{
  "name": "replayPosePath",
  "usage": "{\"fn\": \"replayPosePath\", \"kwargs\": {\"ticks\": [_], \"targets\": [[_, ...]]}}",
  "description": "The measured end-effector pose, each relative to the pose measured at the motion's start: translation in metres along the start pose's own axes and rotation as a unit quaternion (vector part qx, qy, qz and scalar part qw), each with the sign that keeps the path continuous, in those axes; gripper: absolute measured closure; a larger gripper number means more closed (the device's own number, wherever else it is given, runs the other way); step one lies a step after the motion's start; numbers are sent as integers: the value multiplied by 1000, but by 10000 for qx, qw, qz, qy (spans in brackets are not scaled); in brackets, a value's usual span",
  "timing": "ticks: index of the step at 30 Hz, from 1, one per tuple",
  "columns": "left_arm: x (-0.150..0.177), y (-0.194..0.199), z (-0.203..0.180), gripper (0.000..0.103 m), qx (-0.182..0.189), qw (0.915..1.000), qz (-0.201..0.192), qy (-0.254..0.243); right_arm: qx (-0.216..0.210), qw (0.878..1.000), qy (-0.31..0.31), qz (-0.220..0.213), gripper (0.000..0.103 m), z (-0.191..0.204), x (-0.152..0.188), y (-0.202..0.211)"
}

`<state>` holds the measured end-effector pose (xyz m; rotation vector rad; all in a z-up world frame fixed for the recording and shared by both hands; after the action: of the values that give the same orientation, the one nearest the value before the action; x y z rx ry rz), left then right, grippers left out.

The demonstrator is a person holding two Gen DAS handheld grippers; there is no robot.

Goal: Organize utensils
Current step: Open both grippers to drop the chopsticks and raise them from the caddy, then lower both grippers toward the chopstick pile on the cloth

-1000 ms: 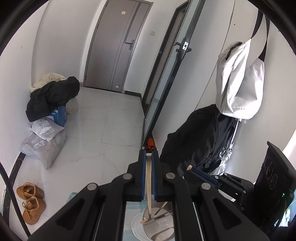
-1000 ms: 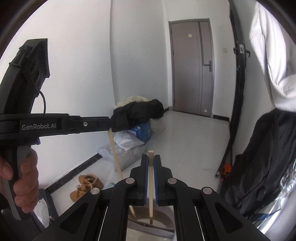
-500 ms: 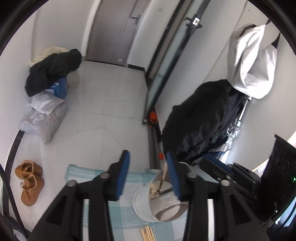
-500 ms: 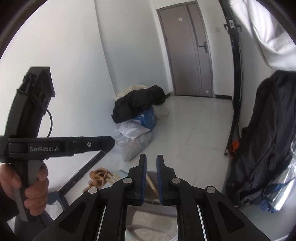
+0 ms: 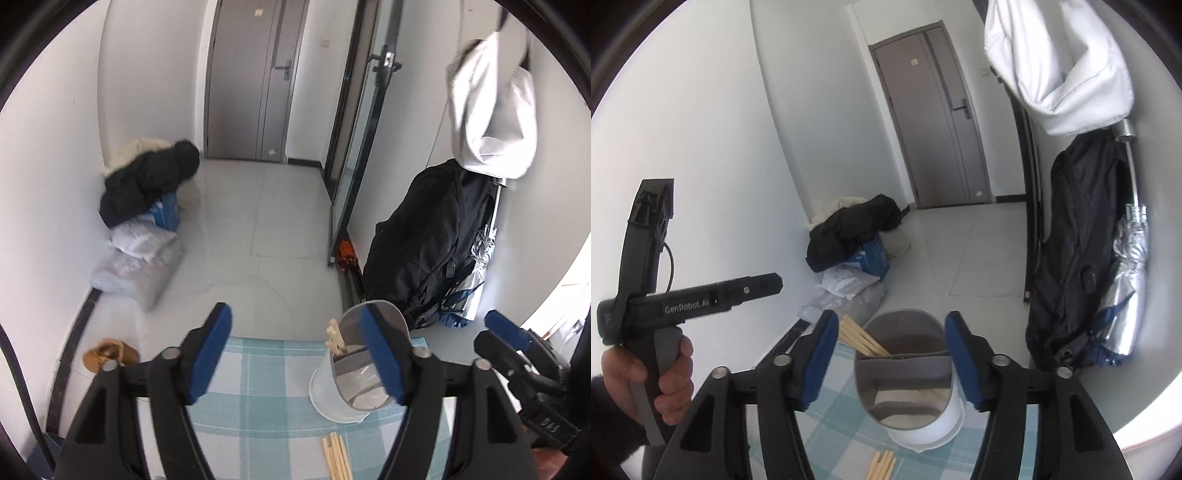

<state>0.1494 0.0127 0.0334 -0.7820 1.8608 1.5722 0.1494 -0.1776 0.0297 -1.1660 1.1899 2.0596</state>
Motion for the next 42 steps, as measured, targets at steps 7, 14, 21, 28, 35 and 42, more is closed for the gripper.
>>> {"fn": "replayPosePath", "kwargs": {"ticks": [7,14,21,28,35,42], "targets": [[11,32,-11,19,-75,9993,-354,-65,40,9997,61,-225,33,22,10,41],[28,53,-15,13,-167,9983,-551,-85,183,9992,57,-348,23,33,30,68],[49,64,-13,11,-248,9967,-770,-10,328,9974,187,-605,16,47,58,93],[74,64,-10,11,-362,9960,-810,-126,591,9974,92,-409,13,45,89,93],[107,48,-2,11,-474,9972,-578,-72,954,9954,59,34,13,38,121,78],[131,27,10,11,-739,9968,-310,9,1136,9920,-72,537,13,27,148,59]]}}
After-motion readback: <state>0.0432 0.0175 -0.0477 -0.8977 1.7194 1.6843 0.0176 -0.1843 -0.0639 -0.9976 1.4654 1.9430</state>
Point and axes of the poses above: each gripper's, at about its wrist camera, not at the fingertips, and y roughly against the way its jaws point, z to its left, x to its underside, the point moved 6 cm from there along -y, roughly the way its jaws point, and after that the axes turned 1 degree about z, right-handed, at the moved point
